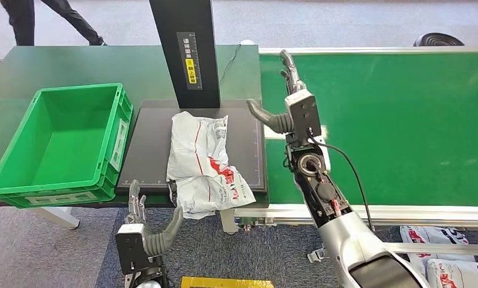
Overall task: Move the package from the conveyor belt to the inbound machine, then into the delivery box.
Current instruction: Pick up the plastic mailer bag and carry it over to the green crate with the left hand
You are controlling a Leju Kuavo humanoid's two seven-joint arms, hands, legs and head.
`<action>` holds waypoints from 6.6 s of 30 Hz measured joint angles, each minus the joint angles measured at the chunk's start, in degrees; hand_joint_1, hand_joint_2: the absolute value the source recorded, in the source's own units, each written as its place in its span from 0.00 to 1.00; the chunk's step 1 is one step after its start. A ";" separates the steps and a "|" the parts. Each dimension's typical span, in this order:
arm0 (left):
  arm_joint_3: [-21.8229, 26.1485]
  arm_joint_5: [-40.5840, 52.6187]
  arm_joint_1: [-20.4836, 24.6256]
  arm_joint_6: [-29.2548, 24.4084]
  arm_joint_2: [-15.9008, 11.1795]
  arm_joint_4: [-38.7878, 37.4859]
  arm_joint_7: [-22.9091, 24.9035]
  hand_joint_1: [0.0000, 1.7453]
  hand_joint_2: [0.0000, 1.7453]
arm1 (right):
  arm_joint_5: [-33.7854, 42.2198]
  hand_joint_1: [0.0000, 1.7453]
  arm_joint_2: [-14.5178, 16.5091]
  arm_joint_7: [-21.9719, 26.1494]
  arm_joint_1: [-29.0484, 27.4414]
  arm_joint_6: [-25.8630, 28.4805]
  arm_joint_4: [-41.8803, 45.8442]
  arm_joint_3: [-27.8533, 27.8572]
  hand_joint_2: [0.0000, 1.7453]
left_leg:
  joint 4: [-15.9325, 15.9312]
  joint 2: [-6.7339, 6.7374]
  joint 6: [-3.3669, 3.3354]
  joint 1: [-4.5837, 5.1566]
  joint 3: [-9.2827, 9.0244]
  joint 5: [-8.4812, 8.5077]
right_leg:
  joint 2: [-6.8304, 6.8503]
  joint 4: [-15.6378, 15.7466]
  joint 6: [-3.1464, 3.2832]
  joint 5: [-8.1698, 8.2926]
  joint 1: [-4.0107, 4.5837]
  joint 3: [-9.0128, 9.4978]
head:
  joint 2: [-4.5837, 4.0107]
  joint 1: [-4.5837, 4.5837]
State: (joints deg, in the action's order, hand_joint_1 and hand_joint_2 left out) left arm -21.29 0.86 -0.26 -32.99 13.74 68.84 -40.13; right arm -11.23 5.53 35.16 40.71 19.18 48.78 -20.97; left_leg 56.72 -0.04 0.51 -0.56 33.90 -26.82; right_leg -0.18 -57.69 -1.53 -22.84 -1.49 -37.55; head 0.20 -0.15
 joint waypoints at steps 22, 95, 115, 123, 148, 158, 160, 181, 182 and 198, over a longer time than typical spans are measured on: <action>-1.55 -0.67 -1.76 -2.00 -1.41 1.88 0.00 0.00 1.00 | 3.42 0.00 -2.80 4.77 -15.42 4.17 15.56 -0.96 1.00 | -0.01 0.01 -0.01 0.00 -0.01 -0.02 | 0.00 0.01 -0.01 -0.02 0.00 0.03 | 0.00 0.01; -5.87 34.81 58.40 43.75 -16.67 -36.56 14.88 0.00 1.00 | 4.65 0.00 3.60 4.90 -46.40 -1.94 34.43 -0.15 1.00 | -0.03 0.14 0.09 -0.01 -0.16 0.13 | -0.11 0.00 0.18 0.11 0.02 0.07 | 0.00 0.01; -10.62 35.06 65.08 60.27 -11.62 -46.32 18.99 0.00 1.00 | 4.50 0.00 4.28 4.90 -45.97 -3.35 34.37 0.76 1.00 | -0.02 0.08 0.08 0.00 -0.10 0.13 | -0.05 0.00 0.17 0.12 0.01 0.08 | 0.00 -0.01; -11.73 34.77 65.14 61.39 -9.85 -48.87 20.07 0.00 1.00 | 4.15 0.00 4.81 4.90 -45.40 -3.69 33.62 0.85 1.00 | -0.03 0.08 0.08 -0.02 -0.10 0.14 | -0.05 0.00 0.18 0.11 0.03 0.07 | 0.00 0.00; -13.45 35.23 60.85 57.25 -9.81 -51.58 21.65 0.00 1.00 | 3.25 0.00 5.51 4.90 -42.94 -2.95 27.01 1.79 1.00 | -0.03 0.06 0.08 -0.01 -0.09 0.14 | -0.05 -0.01 0.17 0.11 0.02 0.08 | 0.00 -0.01; -11.76 30.74 56.65 52.97 -10.45 -51.64 17.90 0.00 1.00 | 4.62 0.00 5.67 4.90 -42.95 -1.88 26.74 2.15 1.00 | -0.04 0.07 0.08 -0.01 -0.10 0.14 | -0.05 -0.01 0.17 0.11 0.02 0.09 | 0.00 -0.01; -11.53 30.51 55.82 52.30 -10.58 -51.64 17.85 0.00 1.00 | 4.65 0.00 5.68 4.90 -42.95 -1.89 26.79 2.23 1.00 | -0.04 0.07 0.08 -0.01 -0.10 0.14 | -0.05 -0.01 0.17 0.11 0.02 0.10 | 0.00 -0.01; -9.92 29.73 52.61 50.72 -10.98 -51.64 17.25 0.00 1.00 | 4.33 0.00 5.86 4.90 -42.93 -2.45 26.78 2.37 1.00 | -0.04 0.06 0.08 -0.01 -0.17 0.13 | -0.05 -0.01 0.18 0.11 0.02 0.18 | 0.00 -0.02; -9.70 29.58 52.02 50.10 -10.99 -51.64 17.16 0.00 1.00 | 4.20 0.00 5.94 4.90 -42.92 -2.63 26.78 2.39 1.00 | -0.05 0.06 0.08 -0.01 -0.19 0.13 | -0.05 0.00 0.18 0.10 0.02 0.21 | 0.00 -0.01; -7.50 30.14 49.32 46.31 -9.88 -51.64 20.19 0.00 1.00 | 2.40 0.00 6.90 4.90 -42.67 -3.82 26.44 3.73 1.00 | -0.07 0.01 0.08 -0.01 -0.60 0.10 | 0.02 0.01 0.15 0.04 0.01 0.75 | 0.00 0.00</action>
State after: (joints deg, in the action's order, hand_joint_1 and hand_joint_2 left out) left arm -28.80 31.01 49.07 13.32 3.86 17.20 -19.94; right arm -8.83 12.43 40.06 -1.96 15.36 75.22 -17.25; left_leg 56.65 -0.03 0.59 -0.57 33.31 -26.72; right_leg -0.16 -57.68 -1.38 -22.80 -1.48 -36.80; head 0.20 -0.15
